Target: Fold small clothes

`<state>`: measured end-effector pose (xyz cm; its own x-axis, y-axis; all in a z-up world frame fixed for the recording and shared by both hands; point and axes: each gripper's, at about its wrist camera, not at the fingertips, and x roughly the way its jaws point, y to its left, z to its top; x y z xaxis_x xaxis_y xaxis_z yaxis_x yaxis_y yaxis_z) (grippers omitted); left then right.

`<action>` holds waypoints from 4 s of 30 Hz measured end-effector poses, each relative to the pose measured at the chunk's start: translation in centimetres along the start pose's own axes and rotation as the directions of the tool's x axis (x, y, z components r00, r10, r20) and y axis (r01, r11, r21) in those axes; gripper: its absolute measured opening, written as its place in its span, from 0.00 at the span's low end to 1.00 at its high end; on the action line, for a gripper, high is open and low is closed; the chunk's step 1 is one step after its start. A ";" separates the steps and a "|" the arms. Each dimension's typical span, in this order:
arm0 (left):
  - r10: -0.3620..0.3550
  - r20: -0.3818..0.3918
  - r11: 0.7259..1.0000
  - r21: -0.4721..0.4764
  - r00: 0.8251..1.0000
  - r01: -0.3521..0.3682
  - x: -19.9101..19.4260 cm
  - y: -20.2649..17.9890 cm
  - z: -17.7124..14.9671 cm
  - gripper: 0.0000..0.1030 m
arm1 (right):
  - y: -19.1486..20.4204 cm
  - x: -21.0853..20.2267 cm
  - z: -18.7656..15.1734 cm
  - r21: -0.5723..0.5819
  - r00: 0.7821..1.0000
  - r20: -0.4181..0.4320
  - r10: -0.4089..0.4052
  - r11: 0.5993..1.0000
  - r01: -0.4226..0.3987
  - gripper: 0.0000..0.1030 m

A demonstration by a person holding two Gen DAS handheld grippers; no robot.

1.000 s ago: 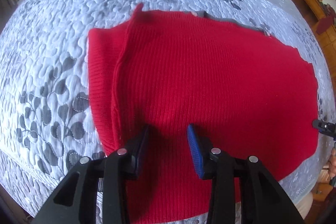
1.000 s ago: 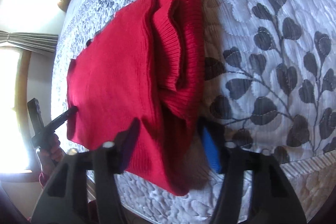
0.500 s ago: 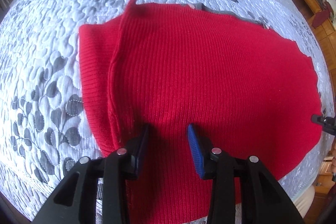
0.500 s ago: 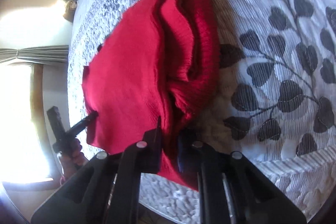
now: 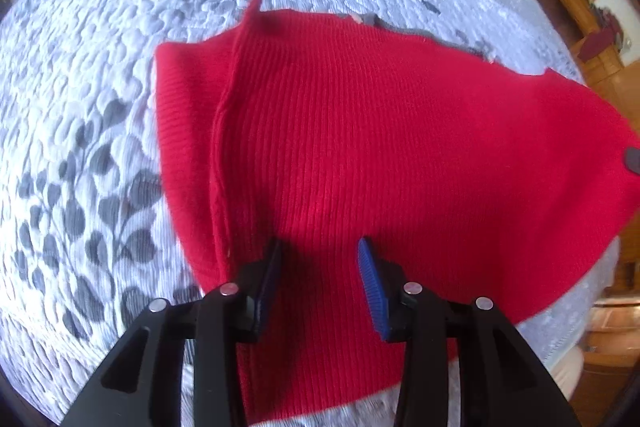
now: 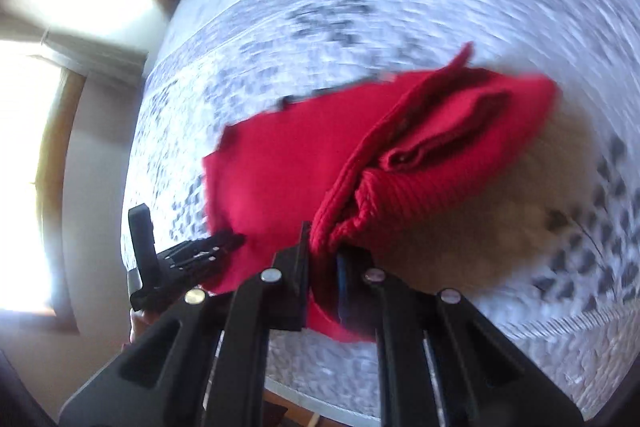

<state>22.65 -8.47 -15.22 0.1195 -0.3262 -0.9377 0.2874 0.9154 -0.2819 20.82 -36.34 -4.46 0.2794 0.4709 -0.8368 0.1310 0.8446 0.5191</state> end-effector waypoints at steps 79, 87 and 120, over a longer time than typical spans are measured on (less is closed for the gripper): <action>-0.071 0.128 0.993 -0.081 0.989 0.082 -3.8 2.9 3.1 0.51 | -1.9 6.8 -3.3 -0.050 0.987 -0.110 0.118 0.991 -0.124 0.52; -0.129 0.018 0.985 -0.116 0.992 0.130 -0.7 2.7 1.0 0.52 | -1.4 6.9 -3.7 -0.070 0.987 -0.111 0.114 0.990 -0.122 0.56; -0.593 0.034 0.763 -0.296 0.805 0.574 3.2 3.1 2.8 0.13 | -3.2 7.7 -4.0 -0.048 0.984 -0.131 0.120 0.991 -0.128 0.57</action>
<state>26.54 -7.37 -18.58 -0.0419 -0.8130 -0.5808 0.0067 0.5810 -0.8138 18.76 -34.37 -13.29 0.1661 0.5985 -0.7837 0.0485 0.7888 0.6127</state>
